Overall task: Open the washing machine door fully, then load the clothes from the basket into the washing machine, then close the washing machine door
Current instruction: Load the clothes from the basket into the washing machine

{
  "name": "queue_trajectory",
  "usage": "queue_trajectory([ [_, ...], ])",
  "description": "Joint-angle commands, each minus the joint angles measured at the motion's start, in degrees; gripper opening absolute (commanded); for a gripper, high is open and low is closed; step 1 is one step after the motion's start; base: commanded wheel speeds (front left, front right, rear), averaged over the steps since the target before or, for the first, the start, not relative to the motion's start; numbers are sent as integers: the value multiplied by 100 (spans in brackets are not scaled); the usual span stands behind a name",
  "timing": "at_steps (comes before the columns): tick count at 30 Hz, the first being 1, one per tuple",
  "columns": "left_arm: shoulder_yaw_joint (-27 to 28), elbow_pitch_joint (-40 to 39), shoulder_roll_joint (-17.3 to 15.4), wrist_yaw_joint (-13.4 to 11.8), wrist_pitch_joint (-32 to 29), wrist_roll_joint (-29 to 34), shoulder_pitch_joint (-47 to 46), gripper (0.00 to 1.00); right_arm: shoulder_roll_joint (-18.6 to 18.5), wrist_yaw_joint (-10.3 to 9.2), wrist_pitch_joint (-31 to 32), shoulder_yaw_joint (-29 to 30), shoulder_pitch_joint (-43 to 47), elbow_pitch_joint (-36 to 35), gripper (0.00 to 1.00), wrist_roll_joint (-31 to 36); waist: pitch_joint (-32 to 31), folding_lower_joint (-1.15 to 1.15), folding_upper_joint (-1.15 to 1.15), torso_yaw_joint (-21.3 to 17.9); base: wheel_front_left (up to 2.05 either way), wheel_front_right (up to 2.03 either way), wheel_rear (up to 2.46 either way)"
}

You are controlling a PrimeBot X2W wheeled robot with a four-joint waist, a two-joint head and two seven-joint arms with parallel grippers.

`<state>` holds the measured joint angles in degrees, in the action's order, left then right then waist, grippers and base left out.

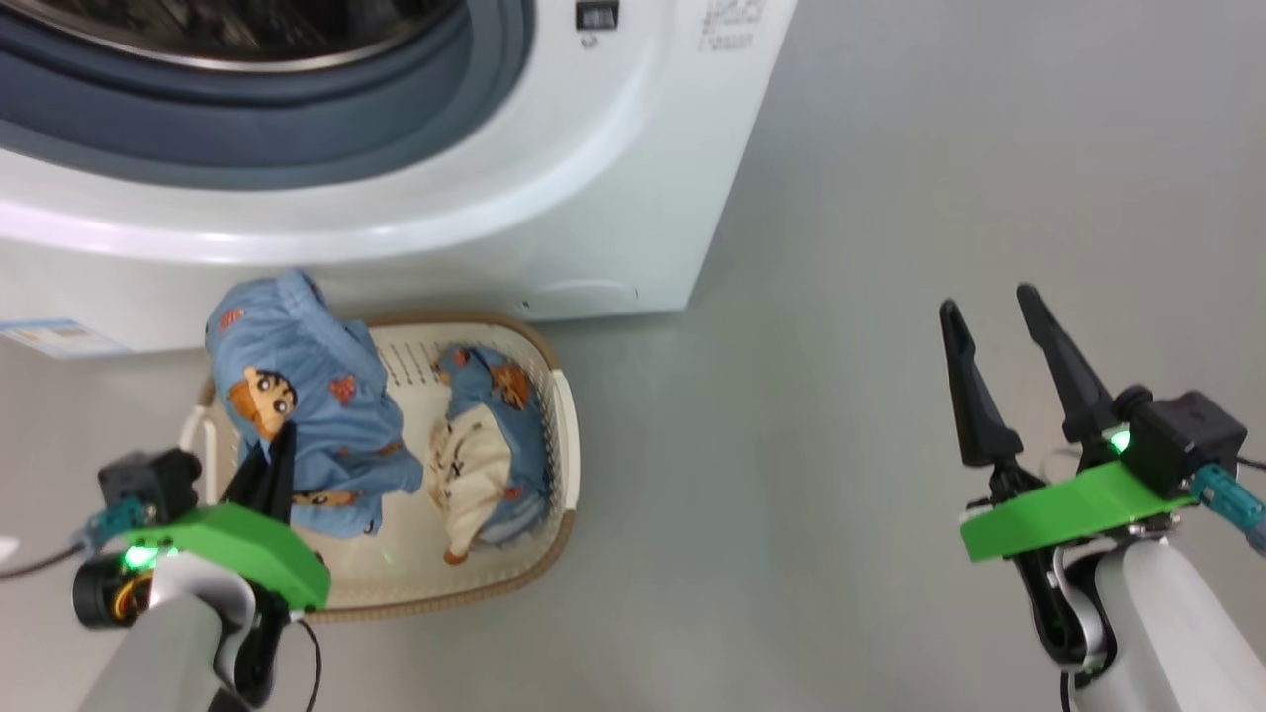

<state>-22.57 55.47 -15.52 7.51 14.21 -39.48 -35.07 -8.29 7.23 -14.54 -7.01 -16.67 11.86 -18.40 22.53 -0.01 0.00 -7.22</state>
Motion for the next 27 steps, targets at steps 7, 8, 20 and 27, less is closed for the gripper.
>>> queue_trajectory([
  [7, 845, -1041, -74, -69, 78, 722, 911, 0, -119, 25, -46, -33, 478, -3, 100, -119, -978, 1, 0, 247, 0, 0, 0],
  [8, 931, -1177, -43, -77, 78, 820, 1020, 0, -130, 25, -46, -30, 532, 6, 100, -126, -1060, 1, 0, 264, 0, 0, 0],
  [20, 1645, -2760, 248, -105, 78, 1826, 2342, 0, -258, 25, -46, 65, 1173, 22, 100, -208, -1804, 1, 0, 424, 0, 0, 0],
  [27, 1944, -3542, 422, -106, 78, 2077, 2911, 0, -266, 25, -46, 114, 1325, -10, 100, -220, -1911, 1, 0, 420, 0, 0, 0],
])
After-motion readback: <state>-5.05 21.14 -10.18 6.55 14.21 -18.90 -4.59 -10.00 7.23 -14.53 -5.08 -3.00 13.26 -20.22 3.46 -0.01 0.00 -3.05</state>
